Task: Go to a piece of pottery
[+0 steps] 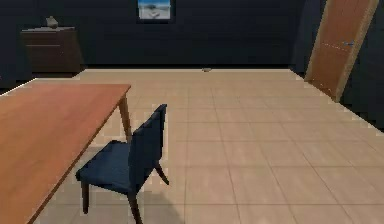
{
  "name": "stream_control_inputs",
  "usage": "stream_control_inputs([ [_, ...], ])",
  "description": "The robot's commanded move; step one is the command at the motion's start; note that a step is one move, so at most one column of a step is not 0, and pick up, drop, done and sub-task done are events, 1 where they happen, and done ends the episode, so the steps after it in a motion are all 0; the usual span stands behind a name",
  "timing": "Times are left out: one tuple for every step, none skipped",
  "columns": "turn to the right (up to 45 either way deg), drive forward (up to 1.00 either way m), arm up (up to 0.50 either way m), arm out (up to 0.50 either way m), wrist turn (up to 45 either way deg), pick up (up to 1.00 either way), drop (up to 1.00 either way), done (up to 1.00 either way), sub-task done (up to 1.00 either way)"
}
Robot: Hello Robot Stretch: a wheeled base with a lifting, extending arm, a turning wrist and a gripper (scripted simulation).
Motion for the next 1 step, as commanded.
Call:
stream_control_inputs([
  [6.0,0.00,0.00,0.00,0.0,0.00,0.00,0.00,0.00],
])
